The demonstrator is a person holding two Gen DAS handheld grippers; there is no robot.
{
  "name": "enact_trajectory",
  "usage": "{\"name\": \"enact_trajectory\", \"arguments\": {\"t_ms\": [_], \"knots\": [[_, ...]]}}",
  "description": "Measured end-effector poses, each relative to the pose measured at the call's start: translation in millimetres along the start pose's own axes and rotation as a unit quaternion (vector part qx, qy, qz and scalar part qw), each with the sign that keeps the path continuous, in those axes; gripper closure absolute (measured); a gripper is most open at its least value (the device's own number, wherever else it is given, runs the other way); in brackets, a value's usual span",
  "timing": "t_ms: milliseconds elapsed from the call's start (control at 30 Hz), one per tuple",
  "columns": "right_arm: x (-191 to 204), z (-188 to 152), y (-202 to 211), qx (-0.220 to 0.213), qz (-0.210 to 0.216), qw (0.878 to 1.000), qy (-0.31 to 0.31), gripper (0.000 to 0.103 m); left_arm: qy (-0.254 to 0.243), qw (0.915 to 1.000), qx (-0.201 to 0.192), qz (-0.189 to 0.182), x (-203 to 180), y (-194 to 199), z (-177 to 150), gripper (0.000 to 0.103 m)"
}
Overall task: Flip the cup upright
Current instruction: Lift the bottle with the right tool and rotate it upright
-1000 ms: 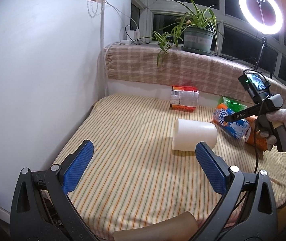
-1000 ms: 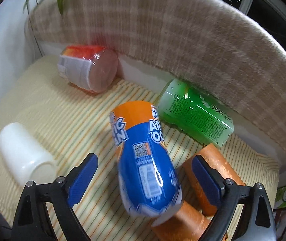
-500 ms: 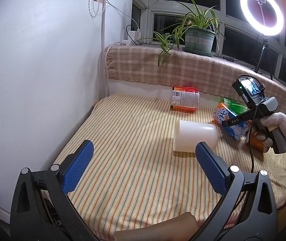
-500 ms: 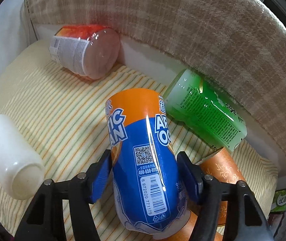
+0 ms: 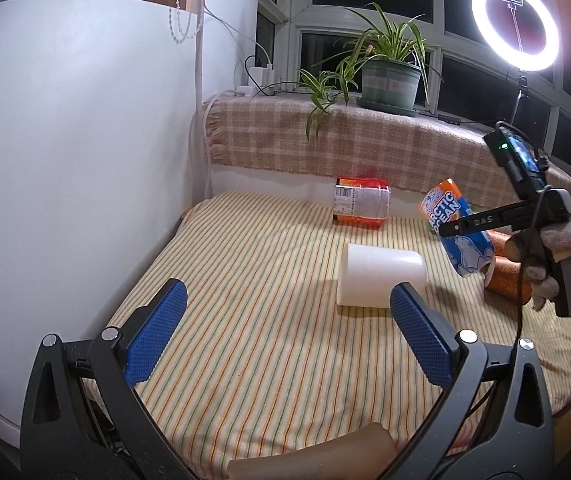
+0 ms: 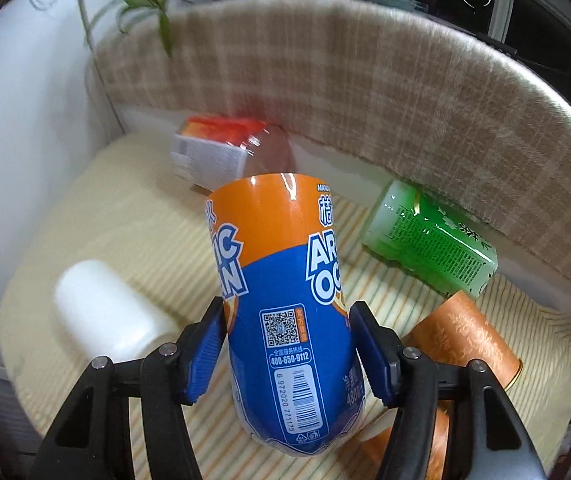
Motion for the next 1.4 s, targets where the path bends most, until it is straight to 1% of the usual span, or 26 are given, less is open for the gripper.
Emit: {"name": "enact_trajectory", "arguments": {"t_ms": [167,300,367,433,600,800,933,1067,1167,1233,1267,1400], "knots": [[8,-19,36,-0.020,0.045,0.998,-0.030,0.039,-0.002,1.0000,-0.002,-0.007,-5,1,-1,0.000],[11,-46,54,-0.025,0.085,0.994,-0.071,0.039,-0.001,0.9998,0.003,-0.020,-11,-3,0,0.000],[10,-63,63,-0.024,0.102,0.990,-0.091,0.039,-0.003,0.9997,0.006,-0.025,-16,-4,-1,0.000],[11,-79,62,-0.017,0.115,0.986,-0.116,0.039,-0.006,0.9994,0.009,-0.032,-22,-6,-2,0.000],[11,-121,63,0.009,0.145,0.974,-0.173,0.038,-0.012,0.9987,0.014,-0.048,-35,-8,-4,0.000],[14,-148,59,0.036,0.155,0.966,-0.206,0.037,-0.016,0.9974,0.020,-0.067,-51,-12,-6,0.000],[17,-157,51,0.051,0.156,0.963,-0.216,0.036,-0.021,0.9965,0.022,-0.078,-61,-13,-5,0.000],[15,-161,44,0.058,0.159,0.959,-0.226,0.034,-0.024,0.9956,0.025,-0.087,-69,-15,-6,0.000],[14,-161,43,0.052,0.153,0.962,-0.218,0.034,-0.023,0.9945,0.034,-0.096,-73,-17,-8,0.000],[14,-160,46,0.043,0.148,0.965,-0.212,0.024,-0.021,0.9935,0.041,-0.104,-75,-19,-9,0.000],[13,-160,49,0.034,0.144,0.967,-0.208,0.022,-0.020,0.9929,0.046,-0.108,-77,-21,-10,0.000],[10,-161,66,0.005,0.122,0.975,-0.184,0.021,0.000,0.9863,0.084,-0.142,-84,-32,-14,0.000]]}}
Point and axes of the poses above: each gripper's, at about its wrist camera, not at the fingertips, and y roughly against the way its jaws point, x to its left, z to its top, the point moved 6 cm from there along -y, roughly the way its jaws point, and after that the axes turned 2 degrees about y, right-handed, at the moved point
